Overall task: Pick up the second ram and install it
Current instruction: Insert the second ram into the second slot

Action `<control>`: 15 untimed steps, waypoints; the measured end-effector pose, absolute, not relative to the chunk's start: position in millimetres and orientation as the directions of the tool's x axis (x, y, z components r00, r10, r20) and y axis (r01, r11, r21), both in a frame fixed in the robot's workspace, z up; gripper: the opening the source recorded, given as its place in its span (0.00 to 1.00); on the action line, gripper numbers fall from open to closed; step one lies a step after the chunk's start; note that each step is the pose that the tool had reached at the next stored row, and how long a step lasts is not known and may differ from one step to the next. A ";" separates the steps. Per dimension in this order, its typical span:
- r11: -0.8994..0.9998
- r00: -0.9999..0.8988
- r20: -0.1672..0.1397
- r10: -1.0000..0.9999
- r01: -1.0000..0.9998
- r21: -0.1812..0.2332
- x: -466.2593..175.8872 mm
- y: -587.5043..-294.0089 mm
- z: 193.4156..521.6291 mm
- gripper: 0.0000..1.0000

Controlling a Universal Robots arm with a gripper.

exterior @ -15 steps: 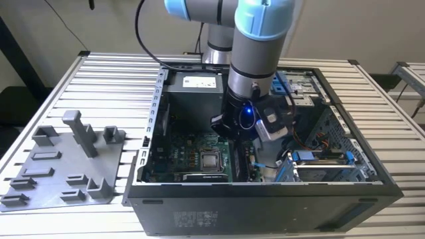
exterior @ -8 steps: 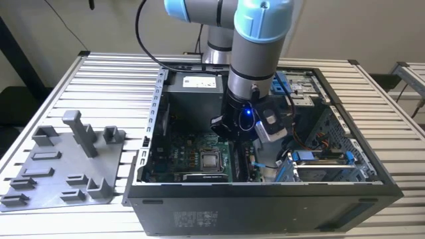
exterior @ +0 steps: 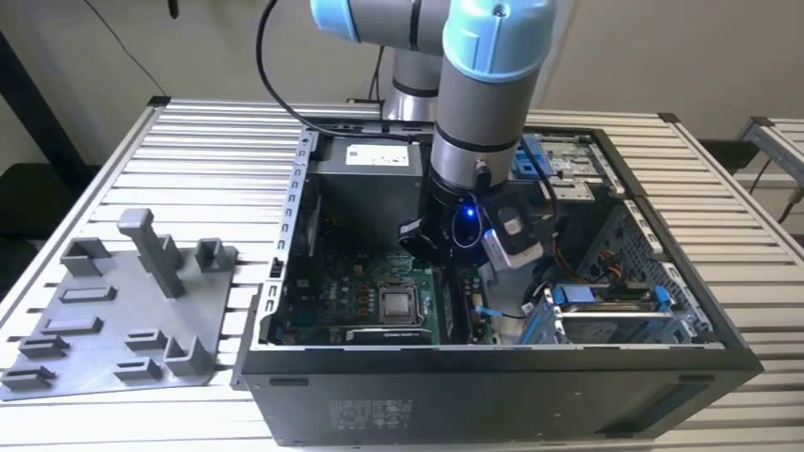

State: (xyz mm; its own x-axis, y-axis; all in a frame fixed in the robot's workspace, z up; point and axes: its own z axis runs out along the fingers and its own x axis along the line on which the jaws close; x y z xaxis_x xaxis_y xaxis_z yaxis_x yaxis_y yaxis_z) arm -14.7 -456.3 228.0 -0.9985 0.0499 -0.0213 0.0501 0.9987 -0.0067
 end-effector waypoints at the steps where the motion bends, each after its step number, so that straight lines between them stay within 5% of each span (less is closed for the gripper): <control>1: 0.999 -0.999 -0.021 0.050 0.050 -0.007 -14.7 -456.4 228.0 0.14; 15: 0.999 -0.999 -0.021 0.050 0.050 -0.008 -14.7 -456.7 223.8 0.14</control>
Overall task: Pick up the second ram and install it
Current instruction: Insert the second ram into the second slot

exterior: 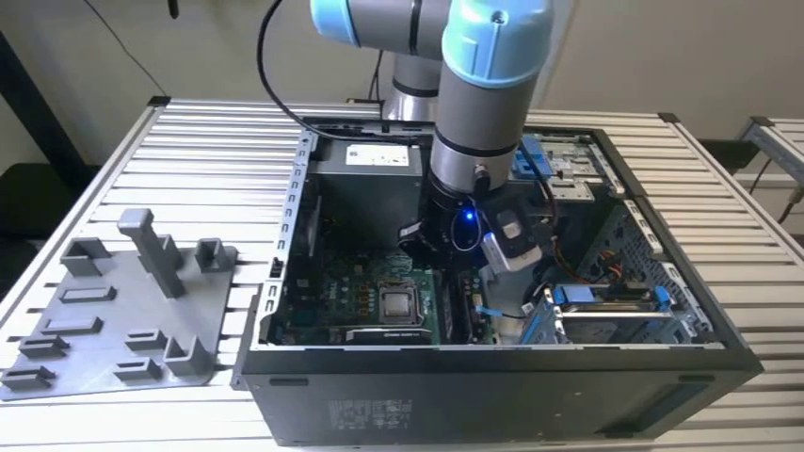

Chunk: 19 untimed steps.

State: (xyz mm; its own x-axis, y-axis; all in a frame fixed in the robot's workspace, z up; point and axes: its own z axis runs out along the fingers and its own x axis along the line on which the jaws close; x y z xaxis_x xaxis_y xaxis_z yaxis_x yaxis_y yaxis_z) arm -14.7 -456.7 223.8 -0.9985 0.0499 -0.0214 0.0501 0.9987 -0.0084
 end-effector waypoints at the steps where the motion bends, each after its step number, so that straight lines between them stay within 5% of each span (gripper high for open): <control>1: 0.999 -0.999 -0.021 0.050 0.050 -0.009 -14.6 -456.7 223.5 0.14; 19: 1.000 -0.999 -0.024 0.025 0.025 -0.013 -14.6 -456.7 223.3 0.14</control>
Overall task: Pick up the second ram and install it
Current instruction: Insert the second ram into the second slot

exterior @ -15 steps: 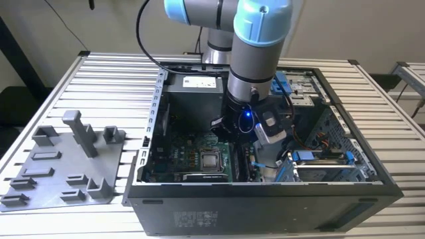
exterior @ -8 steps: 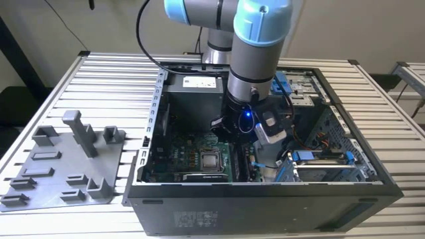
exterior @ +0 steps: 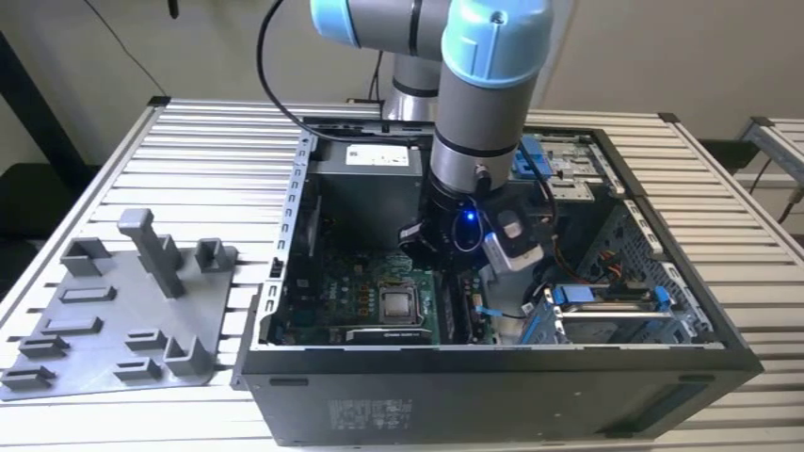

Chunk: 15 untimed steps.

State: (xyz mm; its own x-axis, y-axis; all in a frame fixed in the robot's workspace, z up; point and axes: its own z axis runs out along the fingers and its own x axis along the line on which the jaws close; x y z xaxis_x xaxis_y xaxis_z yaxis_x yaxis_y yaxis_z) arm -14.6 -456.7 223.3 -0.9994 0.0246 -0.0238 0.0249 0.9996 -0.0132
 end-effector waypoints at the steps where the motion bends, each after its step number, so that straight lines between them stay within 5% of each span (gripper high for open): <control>1: 1.000 -0.999 -0.024 0.021 0.021 -0.013 -14.6 -456.7 223.3 0.14; 15: 1.000 -1.000 -0.024 -0.005 -0.005 -0.013 -14.6 -456.7 221.0 0.14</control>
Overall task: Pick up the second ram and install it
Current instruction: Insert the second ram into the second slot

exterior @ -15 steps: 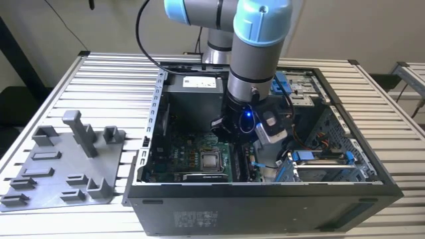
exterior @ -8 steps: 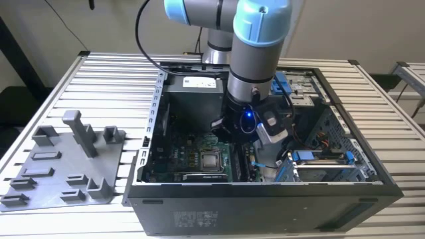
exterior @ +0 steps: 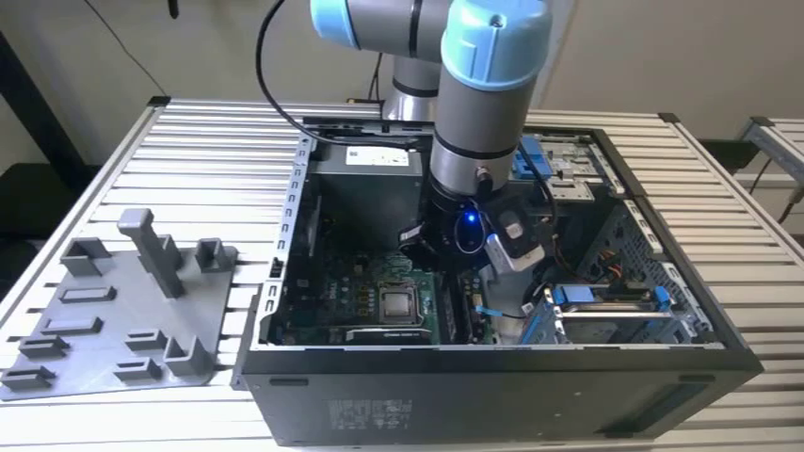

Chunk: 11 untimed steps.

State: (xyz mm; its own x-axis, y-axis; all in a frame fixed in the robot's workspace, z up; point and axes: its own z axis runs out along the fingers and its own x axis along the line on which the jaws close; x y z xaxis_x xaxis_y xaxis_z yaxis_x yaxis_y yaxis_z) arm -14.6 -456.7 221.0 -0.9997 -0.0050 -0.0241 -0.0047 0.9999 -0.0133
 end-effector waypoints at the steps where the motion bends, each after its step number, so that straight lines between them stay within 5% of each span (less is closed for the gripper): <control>1: 1.000 -1.000 -0.024 -0.005 -0.005 -0.013 -14.6 -456.7 221.0 0.14; 11: 1.000 -1.000 -0.025 0.010 0.011 -0.014 -14.6 -457.4 221.0 0.14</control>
